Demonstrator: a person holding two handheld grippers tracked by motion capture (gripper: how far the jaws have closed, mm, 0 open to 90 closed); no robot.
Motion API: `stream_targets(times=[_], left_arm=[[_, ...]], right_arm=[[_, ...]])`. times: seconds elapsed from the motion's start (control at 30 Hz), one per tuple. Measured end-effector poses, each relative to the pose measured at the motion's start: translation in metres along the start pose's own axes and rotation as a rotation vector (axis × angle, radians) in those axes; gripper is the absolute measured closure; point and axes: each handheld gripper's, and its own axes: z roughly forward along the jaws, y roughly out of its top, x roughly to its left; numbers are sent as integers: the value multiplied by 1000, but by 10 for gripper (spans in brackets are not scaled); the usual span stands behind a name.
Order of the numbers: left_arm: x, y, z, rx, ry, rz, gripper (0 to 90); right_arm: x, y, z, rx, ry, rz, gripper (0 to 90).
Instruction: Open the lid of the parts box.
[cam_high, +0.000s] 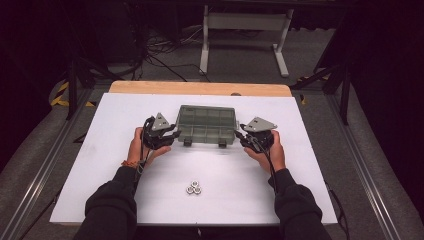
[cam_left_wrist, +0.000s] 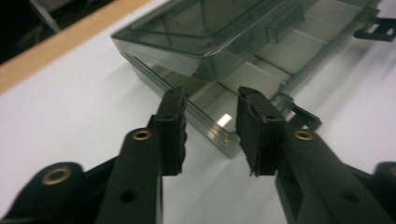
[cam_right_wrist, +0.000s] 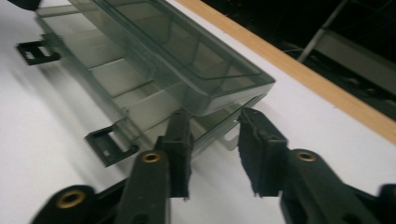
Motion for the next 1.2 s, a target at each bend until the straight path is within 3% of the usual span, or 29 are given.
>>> stream_targets(times=[0.03, 0.1, 0.23, 0.33, 0.53, 0.8, 1.07, 1.2], left_arm=[[0, 0, 0, 0, 0, 0, 604], [1, 3, -1, -5, 51, 30, 577], [8, 12, 0, -11, 66, 33, 549], [9, 22, 5, -8, 66, 70, 549], [14, 37, 7, -24, 63, 79, 561], [24, 45, 8, -21, 62, 89, 644], [38, 49, 10, -21, 53, 57, 724], [41, 56, 10, -16, 47, 68, 752]], right_arm=[[0, 0, 0, 0, 0, 0, 627], [0, 4, 0, -12, -20, -27, 630], [-1, 8, -1, -42, -39, -58, 660], [-5, 12, 0, -32, -43, -58, 688], [-10, 26, 3, -32, -34, -73, 724], [-22, 31, 8, -54, -25, -17, 757], [-33, 40, 10, -69, -6, 11, 756], [-37, 45, 10, -81, 9, 20, 751]])
